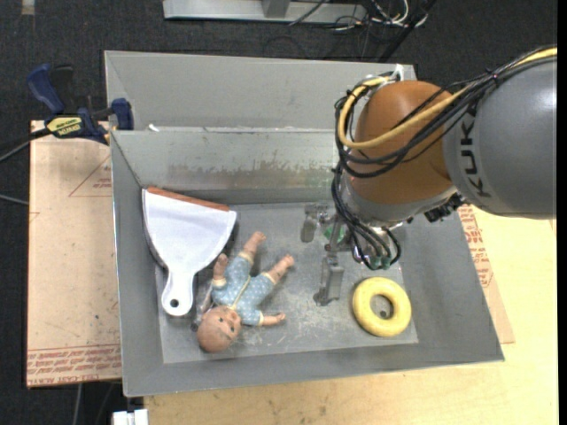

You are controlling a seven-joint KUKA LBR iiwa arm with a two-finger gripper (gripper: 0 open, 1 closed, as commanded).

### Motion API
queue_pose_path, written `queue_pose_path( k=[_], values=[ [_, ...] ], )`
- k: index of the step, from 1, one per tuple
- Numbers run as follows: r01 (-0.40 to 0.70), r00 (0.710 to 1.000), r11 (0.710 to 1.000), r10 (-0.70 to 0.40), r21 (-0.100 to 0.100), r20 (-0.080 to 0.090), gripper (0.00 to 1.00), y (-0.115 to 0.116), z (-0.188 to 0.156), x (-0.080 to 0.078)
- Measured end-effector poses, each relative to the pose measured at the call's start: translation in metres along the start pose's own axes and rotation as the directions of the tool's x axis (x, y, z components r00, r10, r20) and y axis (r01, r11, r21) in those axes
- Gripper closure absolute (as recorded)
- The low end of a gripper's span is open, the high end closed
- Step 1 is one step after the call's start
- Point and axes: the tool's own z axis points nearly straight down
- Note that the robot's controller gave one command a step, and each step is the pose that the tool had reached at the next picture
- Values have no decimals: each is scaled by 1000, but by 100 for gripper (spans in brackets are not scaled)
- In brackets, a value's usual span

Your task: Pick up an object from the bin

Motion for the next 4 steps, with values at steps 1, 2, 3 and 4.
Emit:
queue_pose_path(
  k=[1,2,3,4],
  values=[
    [-1,1000,1000,1,0,4,0,0,-3,0],
    [-37,999,999,37,-1,6,0,4,11,-10],
    [-28,1000,1000,28,-2,11,0,16,62,-3],
    [40,999,999,-40,-1,1,0,30,93,-9]
  ],
)
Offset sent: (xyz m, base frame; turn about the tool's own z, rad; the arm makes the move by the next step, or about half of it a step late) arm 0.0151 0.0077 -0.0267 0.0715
